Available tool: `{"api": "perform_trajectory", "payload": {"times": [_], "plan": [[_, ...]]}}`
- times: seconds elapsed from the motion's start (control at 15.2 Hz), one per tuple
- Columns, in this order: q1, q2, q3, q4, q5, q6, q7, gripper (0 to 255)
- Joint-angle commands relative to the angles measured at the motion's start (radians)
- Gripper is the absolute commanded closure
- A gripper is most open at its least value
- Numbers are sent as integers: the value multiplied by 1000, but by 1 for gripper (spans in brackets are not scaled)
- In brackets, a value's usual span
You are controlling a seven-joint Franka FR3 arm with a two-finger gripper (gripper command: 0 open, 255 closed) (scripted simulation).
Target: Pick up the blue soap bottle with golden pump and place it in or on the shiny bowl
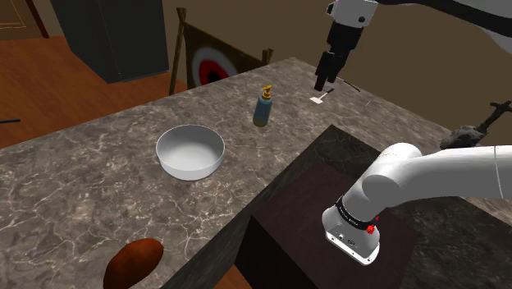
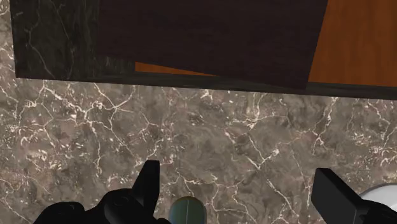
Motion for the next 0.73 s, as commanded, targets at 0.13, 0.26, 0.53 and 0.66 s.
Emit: {"api": "perform_trajectory", "payload": {"times": [0.13, 0.26, 0.53, 0.66], "plan": [[-14, 77, 17, 20, 7, 39, 44, 0], [-28, 156, 32, 45, 11, 75, 88, 0], [-53, 318, 56, 110, 12, 136, 175, 0], [-65, 400, 65, 150, 9, 160, 218, 0]]}}
